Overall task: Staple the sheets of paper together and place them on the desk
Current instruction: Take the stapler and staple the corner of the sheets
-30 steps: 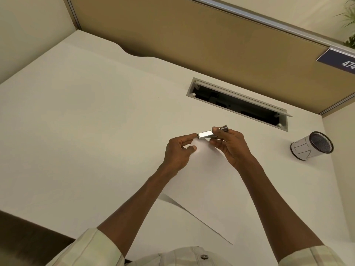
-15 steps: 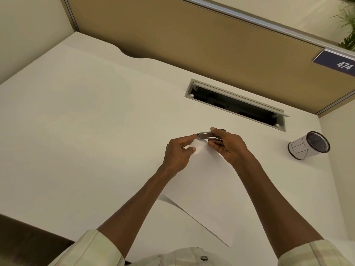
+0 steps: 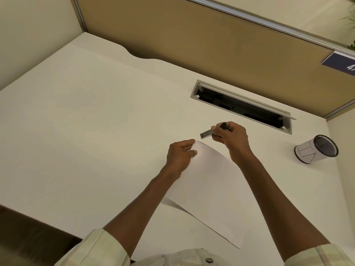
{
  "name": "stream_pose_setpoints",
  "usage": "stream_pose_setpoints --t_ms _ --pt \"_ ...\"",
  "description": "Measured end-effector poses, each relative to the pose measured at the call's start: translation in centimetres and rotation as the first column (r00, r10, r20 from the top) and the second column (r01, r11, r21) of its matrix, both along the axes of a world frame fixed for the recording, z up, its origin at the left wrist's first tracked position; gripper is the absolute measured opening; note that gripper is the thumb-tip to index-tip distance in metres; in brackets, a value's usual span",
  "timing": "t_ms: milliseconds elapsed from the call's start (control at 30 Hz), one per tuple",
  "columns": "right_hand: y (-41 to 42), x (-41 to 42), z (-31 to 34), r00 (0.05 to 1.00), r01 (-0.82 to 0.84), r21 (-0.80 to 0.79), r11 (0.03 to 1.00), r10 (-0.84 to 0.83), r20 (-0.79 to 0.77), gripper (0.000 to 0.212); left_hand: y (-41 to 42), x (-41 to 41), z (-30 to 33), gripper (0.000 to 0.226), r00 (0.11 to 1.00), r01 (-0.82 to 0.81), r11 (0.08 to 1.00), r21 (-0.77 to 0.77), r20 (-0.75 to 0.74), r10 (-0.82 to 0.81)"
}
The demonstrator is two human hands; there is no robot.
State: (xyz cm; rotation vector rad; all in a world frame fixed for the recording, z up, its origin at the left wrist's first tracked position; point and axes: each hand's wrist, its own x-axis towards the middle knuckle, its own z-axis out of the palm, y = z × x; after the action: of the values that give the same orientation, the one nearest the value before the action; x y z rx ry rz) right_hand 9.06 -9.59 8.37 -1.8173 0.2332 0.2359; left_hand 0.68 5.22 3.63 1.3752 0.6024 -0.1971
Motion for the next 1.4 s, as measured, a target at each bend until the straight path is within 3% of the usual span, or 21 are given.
stream_pose_setpoints --t_ms 167,600,767,933,1067,1233,1400 --pt "0.1 -0.6 -0.2 0.986 -0.163 -0.004 0.987 0.163 -0.038 0.018 0.2 0.1 0.2 0.046 1.000 0.015 1.000 -0.008 0.000 -0.015" --pt "0.4 -0.2 0.0 0.991 -0.112 -0.065 0.992 0.116 0.060 0.019 0.9 0.1 0.6 0.041 1.000 -0.011 1.000 -0.008 0.000 0.011" --pt "-0.4 -0.2 0.6 0.993 -0.101 -0.069 0.992 0.105 0.051 0.054 0.9 -0.1 0.7 0.039 1.000 0.021 1.000 0.013 0.021 -0.021" --pt "-2.0 0.1 1.8 0.993 -0.073 0.025 0.997 0.071 0.094 0.053 0.7 -0.1 1.6 0.049 0.996 0.054 0.987 0.149 0.065 -0.064" --pt "-3.5 0.3 2.8 0.982 -0.125 0.024 0.992 0.120 0.144 0.046 0.4 0.3 2.8 0.041 0.979 0.101 0.952 0.289 0.141 -0.147" --pt "-5.4 -0.1 4.2 0.986 -0.158 0.216 0.964 0.141 0.092 0.046 0.1 1.4 5.1 0.034 0.936 0.099 0.901 0.422 0.267 -0.228" --pt "-6.6 -1.1 5.4 0.971 -0.223 0.079 0.972 0.214 0.104 0.041 -0.4 2.2 7.6 0.034 0.890 0.124 0.862 0.492 0.330 -0.316"
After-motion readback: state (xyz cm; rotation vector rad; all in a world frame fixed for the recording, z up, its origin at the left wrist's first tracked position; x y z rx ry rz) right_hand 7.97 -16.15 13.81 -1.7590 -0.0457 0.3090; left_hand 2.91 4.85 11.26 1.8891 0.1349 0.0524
